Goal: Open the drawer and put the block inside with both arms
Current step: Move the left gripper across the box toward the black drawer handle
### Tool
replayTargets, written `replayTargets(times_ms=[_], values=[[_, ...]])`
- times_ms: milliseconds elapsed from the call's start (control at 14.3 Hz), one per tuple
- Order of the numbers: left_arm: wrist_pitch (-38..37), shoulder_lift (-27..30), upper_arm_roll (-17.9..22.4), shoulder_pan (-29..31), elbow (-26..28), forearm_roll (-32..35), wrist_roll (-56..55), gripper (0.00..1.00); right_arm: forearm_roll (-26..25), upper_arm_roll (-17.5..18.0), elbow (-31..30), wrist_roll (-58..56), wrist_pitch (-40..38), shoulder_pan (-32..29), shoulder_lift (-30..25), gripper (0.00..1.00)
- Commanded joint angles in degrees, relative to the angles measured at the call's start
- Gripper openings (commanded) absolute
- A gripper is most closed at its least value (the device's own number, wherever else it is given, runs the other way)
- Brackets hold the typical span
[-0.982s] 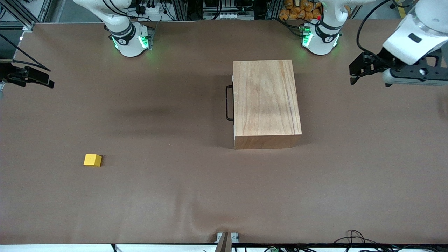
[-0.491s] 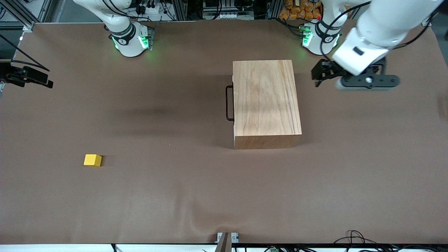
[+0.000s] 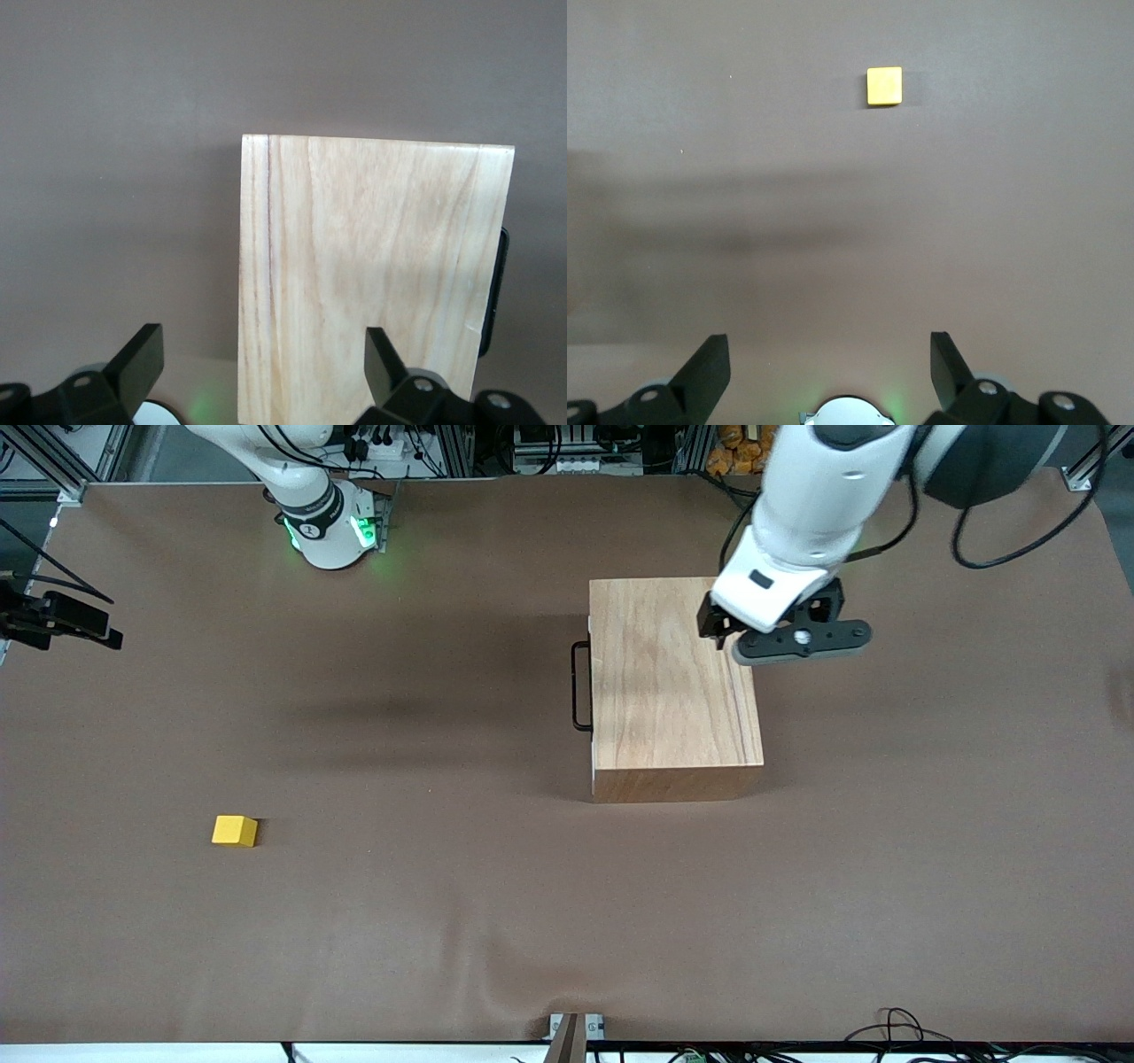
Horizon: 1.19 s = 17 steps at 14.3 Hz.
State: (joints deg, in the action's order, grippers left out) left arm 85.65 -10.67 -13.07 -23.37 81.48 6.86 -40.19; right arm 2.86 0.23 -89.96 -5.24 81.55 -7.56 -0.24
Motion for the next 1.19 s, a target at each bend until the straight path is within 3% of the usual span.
replayTargets(times_ms=[0,280,561,701,982,1122], values=[[0.7,-3.3,0.2,-3.8,-2.4,2.5,-5.4,1.00,-0.8,0.8,-0.1,-0.7,0.3,-0.7,-0.5,1.00],[4.0,-10.2,0.8,-8.6,-6.6,2.6,-10.8,1.00,-0.7,0.8,-0.3,-0.8,0.3,-0.7,-0.4,1.00],[6.8,-18.6,1.6,-16.3,-13.3,7.0,-23.4,1.00,-0.5,0.8,-0.4,-0.9,0.3,-0.9,-0.4,1.00],[9.2,-20.3,3.9,-20.5,-14.2,6.9,-24.8,1.00,-0.5,0.8,-0.4,-0.9,0.3,-0.9,-0.4,1.00],[8.7,-27.5,13.0,-33.0,-20.6,6.9,-29.3,1.00,-0.7,0.8,-0.4,-0.9,0.4,-0.9,-0.1,1.00],[8.7,-30.3,14.6,-36.2,-22.3,6.8,-30.6,1.00,-0.6,0.8,-0.4,-0.8,0.4,-0.7,0.4,1.00]])
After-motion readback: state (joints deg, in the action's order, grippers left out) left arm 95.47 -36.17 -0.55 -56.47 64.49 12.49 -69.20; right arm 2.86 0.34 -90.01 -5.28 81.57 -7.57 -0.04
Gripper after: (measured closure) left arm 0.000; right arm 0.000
